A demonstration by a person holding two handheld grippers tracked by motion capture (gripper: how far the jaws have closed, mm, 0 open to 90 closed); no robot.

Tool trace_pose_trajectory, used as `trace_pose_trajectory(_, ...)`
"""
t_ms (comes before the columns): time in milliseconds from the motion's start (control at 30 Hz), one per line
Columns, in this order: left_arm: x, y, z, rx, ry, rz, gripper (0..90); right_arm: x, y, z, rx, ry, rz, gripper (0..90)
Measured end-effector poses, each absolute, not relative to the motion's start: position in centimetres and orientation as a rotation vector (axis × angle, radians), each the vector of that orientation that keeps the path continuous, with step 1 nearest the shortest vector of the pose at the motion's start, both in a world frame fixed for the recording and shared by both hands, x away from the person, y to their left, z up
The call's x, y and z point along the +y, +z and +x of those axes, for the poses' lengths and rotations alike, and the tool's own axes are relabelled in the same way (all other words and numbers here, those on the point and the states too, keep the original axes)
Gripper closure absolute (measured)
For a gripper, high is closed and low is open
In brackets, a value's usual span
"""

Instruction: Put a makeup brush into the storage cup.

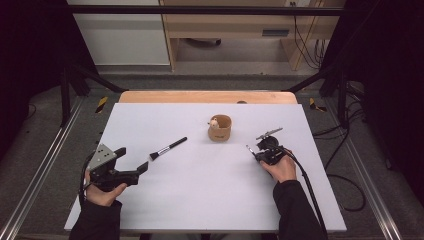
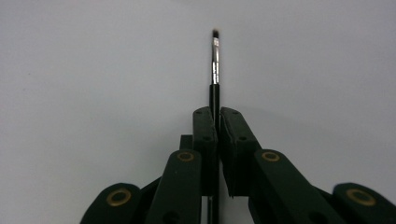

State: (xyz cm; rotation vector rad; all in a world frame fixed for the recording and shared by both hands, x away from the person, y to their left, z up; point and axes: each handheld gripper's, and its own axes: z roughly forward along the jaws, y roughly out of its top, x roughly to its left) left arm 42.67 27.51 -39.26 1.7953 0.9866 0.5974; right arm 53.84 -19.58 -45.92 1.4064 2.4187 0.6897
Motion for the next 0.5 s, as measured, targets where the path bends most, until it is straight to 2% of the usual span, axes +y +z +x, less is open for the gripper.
trace_pose_trajectory(267, 27.41, -39.31, 42.69, 0.986, 0.596, 1.797, 6.1, -19.47, -45.91, 53.78, 2.406, 0.684, 1.424, 85.0)
trace_pose_trajectory(500, 27.42, -39.30, 42.69, 0.986, 0.597, 1.796, 6.1, -19.47, -45.01, 53.37, 2.378, 0.688, 1.384, 65.6)
